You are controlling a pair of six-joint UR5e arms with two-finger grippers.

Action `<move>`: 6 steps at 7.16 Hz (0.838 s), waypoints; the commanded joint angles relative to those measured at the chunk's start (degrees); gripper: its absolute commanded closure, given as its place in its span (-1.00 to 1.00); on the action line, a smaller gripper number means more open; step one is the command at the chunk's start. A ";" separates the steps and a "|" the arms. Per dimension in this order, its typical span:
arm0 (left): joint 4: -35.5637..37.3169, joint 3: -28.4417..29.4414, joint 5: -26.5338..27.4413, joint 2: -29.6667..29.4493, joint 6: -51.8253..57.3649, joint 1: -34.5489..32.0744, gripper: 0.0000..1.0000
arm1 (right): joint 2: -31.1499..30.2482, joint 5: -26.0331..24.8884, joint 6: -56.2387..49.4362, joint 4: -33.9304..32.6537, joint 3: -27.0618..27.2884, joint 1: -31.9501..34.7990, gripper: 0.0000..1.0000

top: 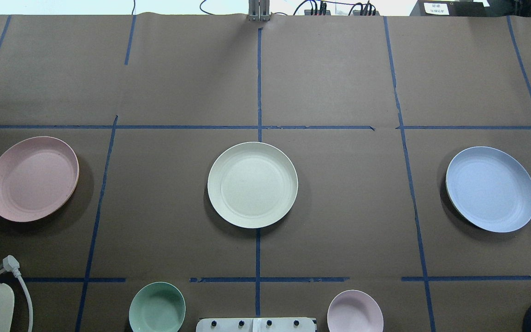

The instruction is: Stack three plates with pink and blue

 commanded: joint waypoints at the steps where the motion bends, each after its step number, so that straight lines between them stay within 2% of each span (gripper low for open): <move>1: -8.13 -0.36 -0.21 0.16 -10.12 3.82 -1.00 | 0.00 0.17 -0.02 0.00 -0.04 0.00 -1.00; 4: -29.21 0.51 0.14 1.83 -36.92 17.15 -1.00 | 0.09 0.08 -0.11 0.00 0.05 0.00 -1.00; 5: -32.93 1.65 0.67 1.83 -41.53 21.03 -1.00 | 0.09 0.00 -0.11 0.00 -0.04 0.00 -1.00; 6: -35.06 2.53 5.02 1.75 -43.92 23.68 -0.99 | 0.18 -0.01 -0.11 0.00 0.05 0.00 -1.00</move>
